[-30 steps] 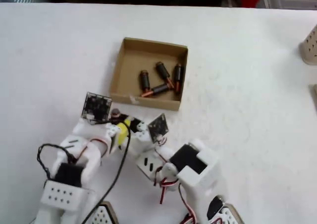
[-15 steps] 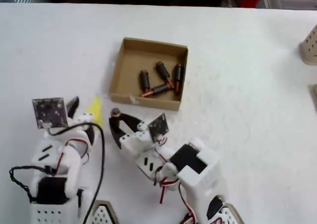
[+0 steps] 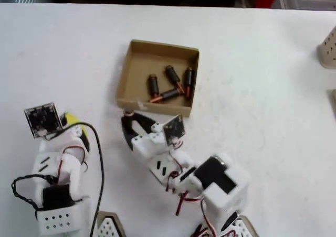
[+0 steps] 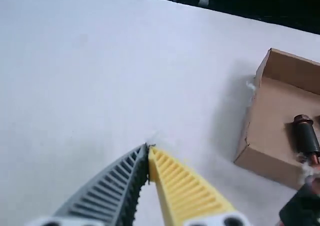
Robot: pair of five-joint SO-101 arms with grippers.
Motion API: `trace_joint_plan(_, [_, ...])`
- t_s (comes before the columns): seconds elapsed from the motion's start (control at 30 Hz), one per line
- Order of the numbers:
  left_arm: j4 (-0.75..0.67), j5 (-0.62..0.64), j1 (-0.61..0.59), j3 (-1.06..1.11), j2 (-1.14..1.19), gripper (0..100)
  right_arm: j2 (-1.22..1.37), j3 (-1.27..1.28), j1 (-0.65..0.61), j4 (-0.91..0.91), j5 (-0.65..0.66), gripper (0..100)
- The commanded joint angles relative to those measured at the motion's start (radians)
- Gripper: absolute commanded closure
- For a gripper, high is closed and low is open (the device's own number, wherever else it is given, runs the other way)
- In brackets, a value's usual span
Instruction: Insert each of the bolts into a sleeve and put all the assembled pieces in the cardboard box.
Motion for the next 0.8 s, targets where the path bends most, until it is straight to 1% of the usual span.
trace_joint_plan(0.0, [-0.063,-0.044,-0.007,0.103,-0.166,98,-0.188,0.008,0.047,0.153,0.009,98.3])
trace_joint_plan(0.17, [-0.071,-0.054,-0.008,0.130,-0.142,98,-0.427,0.011,0.125,0.437,0.009,98.3])
trace_joint_plan(0.27, [-0.054,-0.055,-0.008,0.137,-0.148,98,-0.570,0.008,0.166,0.575,0.009,98.2])
trace_joint_plan(0.37, [0.000,-0.155,-0.004,0.137,-0.148,98,-0.710,0.003,0.205,0.697,0.009,98.2])
trace_joint_plan(0.47, [0.061,-0.259,0.030,0.135,-0.148,98,-0.837,-0.002,0.219,0.822,0.009,98.2])
trace_joint_plan(0.53, [0.100,-0.298,0.061,0.126,-0.148,98,-0.898,-0.044,0.220,0.923,0.009,98.2])
trace_joint_plan(0.6, [0.153,-0.307,0.090,0.106,-0.148,98,-0.937,-0.120,0.234,1.069,0.009,98.2])
trace_joint_plan(0.7, [0.236,-0.310,0.130,0.078,-0.148,98,-0.935,-0.265,0.260,1.313,0.009,98.1])
trace_joint_plan(0.77, [0.258,-0.310,0.137,0.075,-0.148,98,-0.903,-0.351,0.280,1.428,0.009,98.1])
